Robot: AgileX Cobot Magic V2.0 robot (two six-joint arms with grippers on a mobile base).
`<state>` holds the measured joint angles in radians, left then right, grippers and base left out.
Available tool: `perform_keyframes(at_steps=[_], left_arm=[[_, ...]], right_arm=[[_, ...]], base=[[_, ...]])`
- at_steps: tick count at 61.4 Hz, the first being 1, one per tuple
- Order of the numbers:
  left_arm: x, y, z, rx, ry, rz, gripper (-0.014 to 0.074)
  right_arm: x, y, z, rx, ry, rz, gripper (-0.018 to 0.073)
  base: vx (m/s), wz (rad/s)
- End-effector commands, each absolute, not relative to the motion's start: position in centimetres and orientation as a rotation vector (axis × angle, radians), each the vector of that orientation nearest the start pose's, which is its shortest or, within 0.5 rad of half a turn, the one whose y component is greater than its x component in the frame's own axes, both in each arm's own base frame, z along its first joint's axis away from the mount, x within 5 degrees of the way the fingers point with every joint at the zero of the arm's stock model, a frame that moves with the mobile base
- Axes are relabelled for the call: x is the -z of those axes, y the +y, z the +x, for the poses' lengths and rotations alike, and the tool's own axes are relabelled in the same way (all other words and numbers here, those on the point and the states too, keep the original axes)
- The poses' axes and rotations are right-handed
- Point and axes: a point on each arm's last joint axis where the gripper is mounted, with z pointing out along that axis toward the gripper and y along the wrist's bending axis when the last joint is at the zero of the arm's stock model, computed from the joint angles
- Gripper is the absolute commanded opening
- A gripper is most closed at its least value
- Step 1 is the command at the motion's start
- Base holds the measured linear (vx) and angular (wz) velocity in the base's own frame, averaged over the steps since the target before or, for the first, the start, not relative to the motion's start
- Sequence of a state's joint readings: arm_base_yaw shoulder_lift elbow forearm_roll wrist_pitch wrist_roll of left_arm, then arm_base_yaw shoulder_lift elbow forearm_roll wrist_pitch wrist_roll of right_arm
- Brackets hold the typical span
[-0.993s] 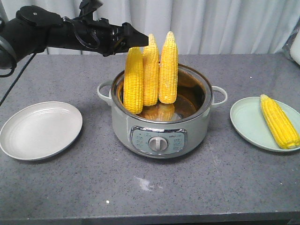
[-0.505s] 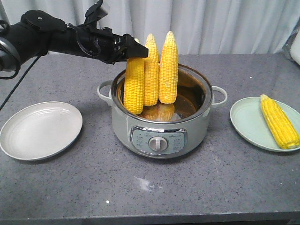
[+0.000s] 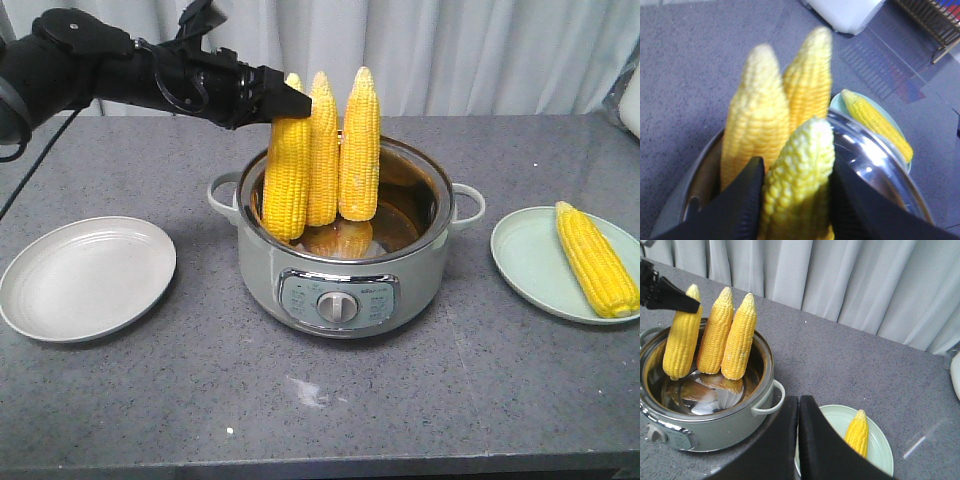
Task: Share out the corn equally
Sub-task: 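Close the left gripper on the cob tip and lift it from the pot, then carry the cob over the white plate and lower it down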
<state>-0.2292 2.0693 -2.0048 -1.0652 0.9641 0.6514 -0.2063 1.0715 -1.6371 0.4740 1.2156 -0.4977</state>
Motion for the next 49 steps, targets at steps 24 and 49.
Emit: perform_keyframes(at_steps=[24, 49], left_arm=[[-50.1, -13.0, 32.5, 0.74, 1.8, 0.797, -0.0008], [-49.1, -6.1, 28.8, -0.024, 2.215, 0.614, -0.0008]], right_arm=[[-52.8, 0.7, 15.8, -0.138, 1.937, -0.364, -0.0008], [-52.8, 0.7, 15.8, -0.137, 1.937, -0.364, -0.0008]], base=[[0.0, 0.0], [0.0, 0.0]])
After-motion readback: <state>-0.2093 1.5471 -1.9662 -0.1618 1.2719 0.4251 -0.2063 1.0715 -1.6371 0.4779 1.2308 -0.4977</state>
